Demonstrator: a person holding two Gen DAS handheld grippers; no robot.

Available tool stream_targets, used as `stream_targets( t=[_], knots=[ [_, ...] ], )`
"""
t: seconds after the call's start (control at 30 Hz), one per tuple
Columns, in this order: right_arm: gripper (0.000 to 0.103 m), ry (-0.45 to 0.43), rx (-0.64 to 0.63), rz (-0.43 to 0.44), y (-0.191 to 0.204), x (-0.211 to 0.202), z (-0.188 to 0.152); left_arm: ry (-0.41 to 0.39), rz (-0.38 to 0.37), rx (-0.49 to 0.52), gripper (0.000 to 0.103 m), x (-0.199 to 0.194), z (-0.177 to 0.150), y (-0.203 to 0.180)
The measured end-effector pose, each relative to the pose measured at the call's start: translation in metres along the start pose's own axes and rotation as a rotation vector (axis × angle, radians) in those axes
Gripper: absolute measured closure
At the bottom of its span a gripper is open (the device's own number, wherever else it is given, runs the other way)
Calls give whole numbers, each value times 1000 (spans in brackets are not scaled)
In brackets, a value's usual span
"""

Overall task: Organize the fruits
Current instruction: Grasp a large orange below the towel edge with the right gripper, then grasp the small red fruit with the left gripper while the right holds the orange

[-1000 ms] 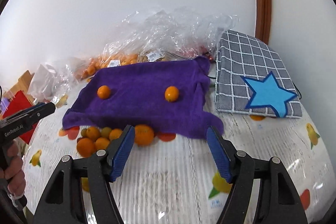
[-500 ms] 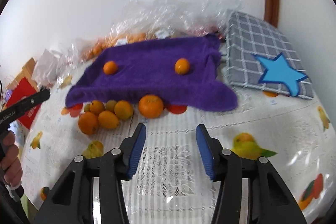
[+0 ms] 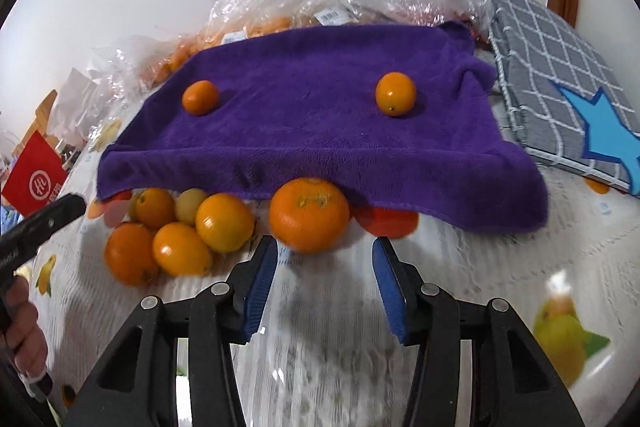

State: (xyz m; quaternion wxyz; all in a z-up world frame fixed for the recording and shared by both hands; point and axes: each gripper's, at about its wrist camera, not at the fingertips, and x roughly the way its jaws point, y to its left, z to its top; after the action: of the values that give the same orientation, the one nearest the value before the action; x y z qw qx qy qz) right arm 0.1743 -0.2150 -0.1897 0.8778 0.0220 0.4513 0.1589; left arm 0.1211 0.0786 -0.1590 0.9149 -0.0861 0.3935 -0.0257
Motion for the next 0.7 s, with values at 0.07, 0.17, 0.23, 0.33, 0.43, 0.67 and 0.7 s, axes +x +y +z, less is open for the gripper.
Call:
stream_targets(
  t=[0.07, 0.17, 0.23, 0.33, 0.43, 0.67, 0.7],
  knots=[
    [50, -5, -10, 5, 4, 4, 4, 7, -5, -4, 51, 2, -2, 3],
    [54, -12, -20, -4, 8, 12, 11, 23, -26, -8, 51, 6, -7, 6],
    [61, -20, -31, -4, 10, 13, 11, 29, -45, -5, 51, 8, -10, 5],
    [61, -28, -52, -2, 11, 12, 11, 35, -98, -10, 51, 10, -12, 2],
    [61, -46, -47, -3, 8, 5, 7, 46, -154, -26, 51, 14, -13, -2],
    [61, -72, -17, -42, -13, -14, -12, 58, -181, -2, 57, 23, -12, -20],
    [61, -73, -12, -39, -16, -17, -15, 63, -186, -3, 60, 24, -11, -21]
  ],
)
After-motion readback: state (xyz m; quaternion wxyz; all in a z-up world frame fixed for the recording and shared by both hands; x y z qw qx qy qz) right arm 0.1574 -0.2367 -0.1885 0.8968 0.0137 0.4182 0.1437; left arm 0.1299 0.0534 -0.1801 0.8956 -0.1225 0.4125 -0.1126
